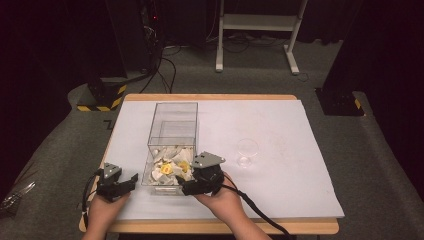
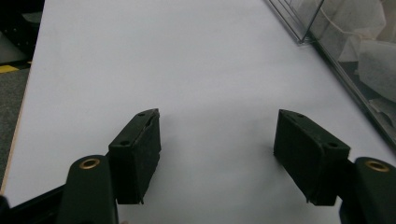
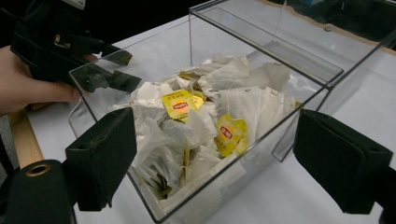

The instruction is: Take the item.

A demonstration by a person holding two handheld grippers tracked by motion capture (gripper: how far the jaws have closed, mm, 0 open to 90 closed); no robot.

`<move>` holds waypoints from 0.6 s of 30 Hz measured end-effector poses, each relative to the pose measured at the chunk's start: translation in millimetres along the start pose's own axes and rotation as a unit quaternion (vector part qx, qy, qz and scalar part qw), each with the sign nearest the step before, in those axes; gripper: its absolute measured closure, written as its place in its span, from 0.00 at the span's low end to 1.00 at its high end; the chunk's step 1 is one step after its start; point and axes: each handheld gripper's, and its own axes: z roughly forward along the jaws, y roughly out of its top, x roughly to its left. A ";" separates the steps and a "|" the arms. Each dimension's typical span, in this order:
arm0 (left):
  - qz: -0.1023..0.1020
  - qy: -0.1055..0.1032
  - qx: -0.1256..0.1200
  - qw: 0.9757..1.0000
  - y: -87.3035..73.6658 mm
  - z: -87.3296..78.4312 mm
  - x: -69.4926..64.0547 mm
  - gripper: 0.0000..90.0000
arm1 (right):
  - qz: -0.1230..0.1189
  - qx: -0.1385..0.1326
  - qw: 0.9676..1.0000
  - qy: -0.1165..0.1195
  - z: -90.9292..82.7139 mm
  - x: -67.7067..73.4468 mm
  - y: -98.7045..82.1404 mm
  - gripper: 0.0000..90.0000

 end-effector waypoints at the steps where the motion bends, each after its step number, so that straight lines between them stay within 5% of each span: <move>1: 0.000 0.000 0.000 1.000 0.0 0.0 0.0 0.35 | 0.001 0.000 1.000 0.002 1.1 1.1 0.1 0.15; 18: 0.000 0.000 0.000 1.000 -0.1 0.0 -0.1 0.36 | -0.002 0.011 1.000 0.023 16.8 14.1 2.9 0.24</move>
